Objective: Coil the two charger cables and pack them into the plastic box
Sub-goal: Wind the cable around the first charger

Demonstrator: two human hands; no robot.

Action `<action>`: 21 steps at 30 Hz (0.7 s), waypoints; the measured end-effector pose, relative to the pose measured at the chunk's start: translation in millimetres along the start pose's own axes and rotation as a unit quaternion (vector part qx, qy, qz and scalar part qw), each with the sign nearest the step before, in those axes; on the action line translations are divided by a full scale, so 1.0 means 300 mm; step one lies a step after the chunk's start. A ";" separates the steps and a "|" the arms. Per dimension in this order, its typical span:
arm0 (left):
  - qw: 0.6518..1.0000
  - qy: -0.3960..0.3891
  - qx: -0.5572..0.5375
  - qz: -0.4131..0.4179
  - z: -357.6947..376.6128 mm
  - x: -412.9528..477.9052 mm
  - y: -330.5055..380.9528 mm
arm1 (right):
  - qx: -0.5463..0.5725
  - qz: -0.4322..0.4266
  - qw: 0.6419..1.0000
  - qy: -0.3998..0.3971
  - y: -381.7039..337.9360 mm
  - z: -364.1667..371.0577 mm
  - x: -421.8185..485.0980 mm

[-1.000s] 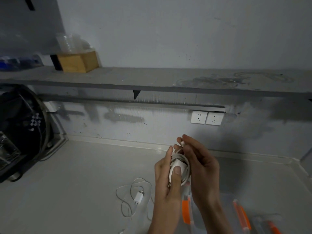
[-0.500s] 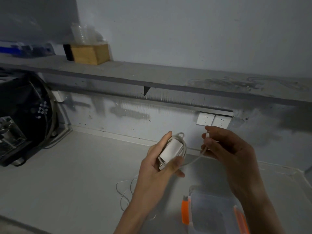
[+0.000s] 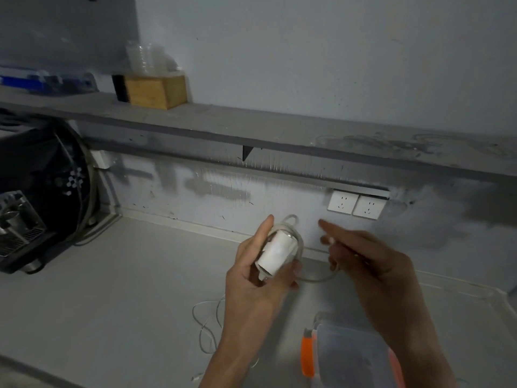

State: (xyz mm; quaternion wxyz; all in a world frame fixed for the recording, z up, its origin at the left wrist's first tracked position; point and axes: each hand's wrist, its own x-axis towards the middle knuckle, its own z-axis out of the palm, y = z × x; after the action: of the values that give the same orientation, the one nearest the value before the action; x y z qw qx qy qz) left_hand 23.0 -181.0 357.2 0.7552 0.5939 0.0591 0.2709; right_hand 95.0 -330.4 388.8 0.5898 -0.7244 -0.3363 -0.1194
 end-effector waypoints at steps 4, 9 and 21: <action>0.987 0.003 -0.143 -0.079 -0.022 0.016 0.018 | 0.050 0.089 0.995 -0.002 0.010 0.049 0.000; 0.982 -0.018 -0.167 -0.082 -0.034 0.024 0.017 | 0.151 0.128 0.980 -0.037 0.019 0.102 -0.020; 0.999 0.012 0.037 -0.034 -0.027 0.016 -0.023 | 0.249 0.268 0.928 0.074 0.090 0.189 -0.076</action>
State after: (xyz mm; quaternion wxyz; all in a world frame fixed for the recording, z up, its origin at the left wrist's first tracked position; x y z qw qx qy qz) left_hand 26.0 -172.8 349.6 0.7409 0.6158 0.0983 0.2493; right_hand 82.3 -287.3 339.3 0.7847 -0.6062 -0.1038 0.0775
